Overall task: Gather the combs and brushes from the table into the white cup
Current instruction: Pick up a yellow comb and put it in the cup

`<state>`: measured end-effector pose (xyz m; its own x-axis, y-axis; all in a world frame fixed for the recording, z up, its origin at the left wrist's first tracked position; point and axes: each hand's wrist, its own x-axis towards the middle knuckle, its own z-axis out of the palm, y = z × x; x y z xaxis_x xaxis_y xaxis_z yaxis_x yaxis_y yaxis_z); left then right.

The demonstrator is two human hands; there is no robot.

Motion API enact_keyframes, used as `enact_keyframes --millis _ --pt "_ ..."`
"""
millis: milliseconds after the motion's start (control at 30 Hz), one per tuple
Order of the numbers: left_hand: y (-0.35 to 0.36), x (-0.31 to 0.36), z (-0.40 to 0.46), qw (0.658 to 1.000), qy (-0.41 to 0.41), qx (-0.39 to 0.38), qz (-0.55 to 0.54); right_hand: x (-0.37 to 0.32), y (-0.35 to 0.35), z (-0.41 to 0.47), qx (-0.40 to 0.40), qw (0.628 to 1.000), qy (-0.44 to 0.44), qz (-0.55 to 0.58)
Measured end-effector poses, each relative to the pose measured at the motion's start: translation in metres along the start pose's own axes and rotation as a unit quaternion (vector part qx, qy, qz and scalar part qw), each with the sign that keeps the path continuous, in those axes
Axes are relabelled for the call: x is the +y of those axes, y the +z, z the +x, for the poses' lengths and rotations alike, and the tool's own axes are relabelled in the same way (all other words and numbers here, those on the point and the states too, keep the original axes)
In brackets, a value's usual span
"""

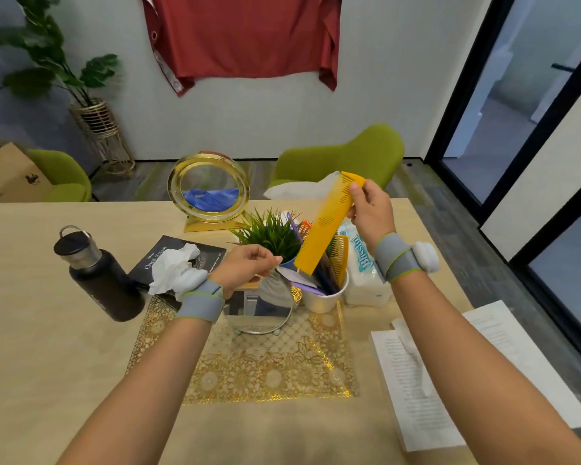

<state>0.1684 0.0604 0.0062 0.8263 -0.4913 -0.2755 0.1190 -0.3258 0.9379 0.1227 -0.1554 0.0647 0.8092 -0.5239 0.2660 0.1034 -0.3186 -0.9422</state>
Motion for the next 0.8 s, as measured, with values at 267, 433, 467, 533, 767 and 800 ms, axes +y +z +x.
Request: enact_keyframes --millis 267,433,467,533,767,800 --pt "0.02 -0.002 0.006 0.999 -0.027 0.036 -0.001 0.025 -0.009 0.006 -0.046 0.992 0.002 -0.113" --pt "0.025 0.0 0.007 0.999 -0.028 0.041 0.003 0.04 0.0 0.004 -0.147 0.967 0.023 -0.208" --pt "0.026 0.0 0.007 0.999 -0.028 0.042 0.001 0.042 0.002 0.003 -0.16 0.961 0.025 -0.225" --pt "0.027 -0.002 0.006 0.999 -0.029 0.046 0.0 0.046 0.004 0.004 -0.176 0.953 0.032 -0.243" --pt "0.026 -0.005 0.0 0.998 -0.03 0.057 0.004 0.044 0.016 0.018 -0.216 0.937 0.054 -0.27" --pt "0.026 -0.005 0.0 0.998 -0.032 0.057 0.004 0.046 0.017 0.02 -0.222 0.935 0.067 -0.27"
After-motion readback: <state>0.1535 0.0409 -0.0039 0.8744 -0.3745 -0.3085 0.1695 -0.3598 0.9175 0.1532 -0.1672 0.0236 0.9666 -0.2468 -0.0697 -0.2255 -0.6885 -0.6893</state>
